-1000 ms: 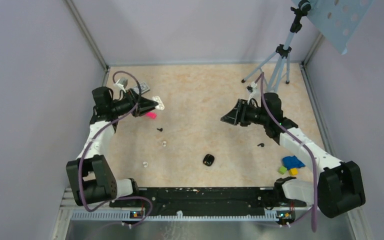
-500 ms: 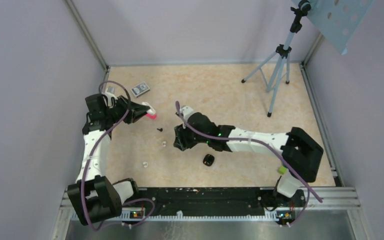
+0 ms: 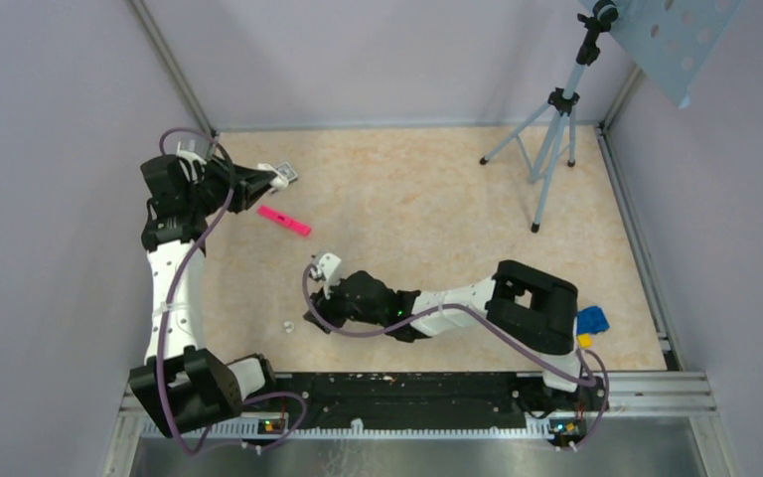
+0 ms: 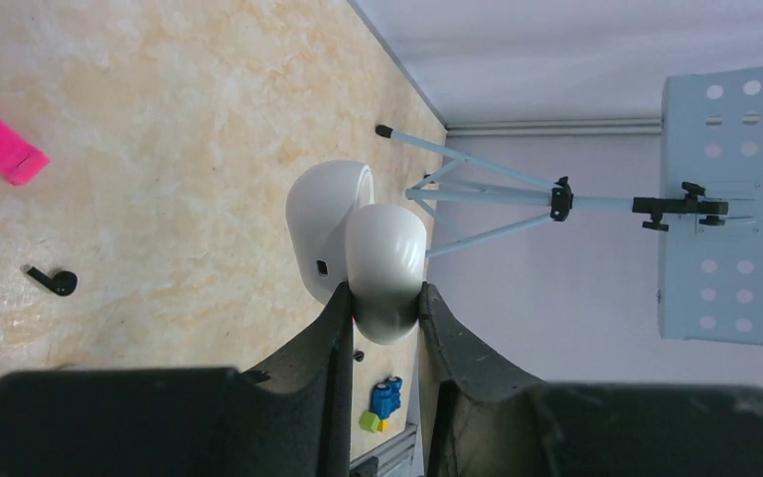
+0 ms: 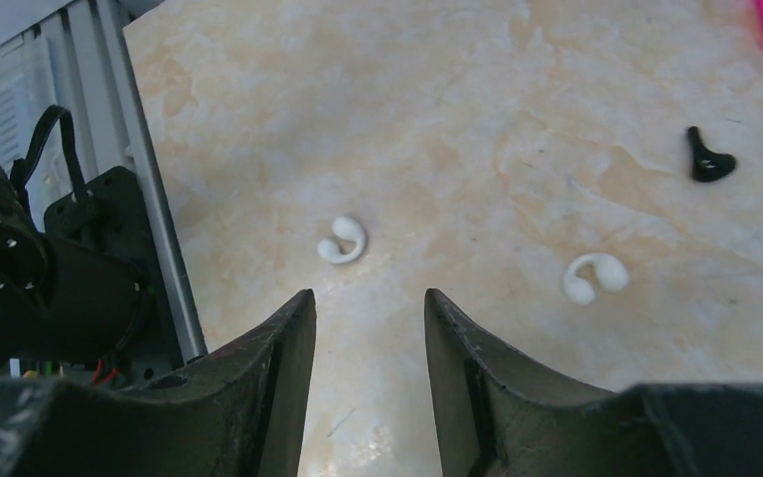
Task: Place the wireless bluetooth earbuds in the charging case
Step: Pick up the left earbud from the center of the board.
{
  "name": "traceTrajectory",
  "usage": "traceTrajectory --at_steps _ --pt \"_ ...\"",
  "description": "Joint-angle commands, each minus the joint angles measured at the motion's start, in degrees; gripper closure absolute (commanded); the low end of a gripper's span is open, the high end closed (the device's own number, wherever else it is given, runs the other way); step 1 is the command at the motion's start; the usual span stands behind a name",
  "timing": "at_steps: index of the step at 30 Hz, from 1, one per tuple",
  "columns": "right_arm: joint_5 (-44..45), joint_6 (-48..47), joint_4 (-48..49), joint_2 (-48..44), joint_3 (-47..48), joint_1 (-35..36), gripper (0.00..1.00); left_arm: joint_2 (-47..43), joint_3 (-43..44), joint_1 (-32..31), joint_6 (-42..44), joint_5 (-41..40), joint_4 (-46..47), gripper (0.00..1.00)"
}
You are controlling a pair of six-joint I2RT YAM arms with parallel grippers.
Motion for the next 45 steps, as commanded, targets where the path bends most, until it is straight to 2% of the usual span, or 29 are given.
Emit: traceTrajectory --at_steps 1,11,19,31,36,41,45 --pt "2.40 -5.66 9.66 4.66 3.22 3.18 0.56 -0.77 1.48 0.30 -1.09 -0.95 0.57 1.00" --pt "7.30 -14.64 2.21 13.71 12.45 4.98 0.54 -0.74 -0.41 0.32 -4.10 1.12 3.46 1.00" --pt "3.79 -14.88 2.25 17.45 14.95 5.50 0.50 -0.36 -2.01 0.30 -4.27 2.40 4.48 1.00" --pt "3.91 -15.69 -1.54 22.69 21.03 5.95 0.50 -0.09 -4.14 0.30 -5.36 3.27 6.82 1.00" --pt "4.99 -15.31 -2.08 22.59 20.80 5.88 0.56 0.13 -4.20 0.26 -5.41 3.10 6.90 1.00" --pt "7.04 -14.39 -2.18 20.46 19.45 5.83 0.69 0.05 -4.09 0.31 -5.62 3.10 6.78 1.00" --pt "8.47 -12.57 -2.59 15.36 17.28 5.43 0.77 -0.04 -4.19 0.30 -5.37 3.14 6.31 1.00"
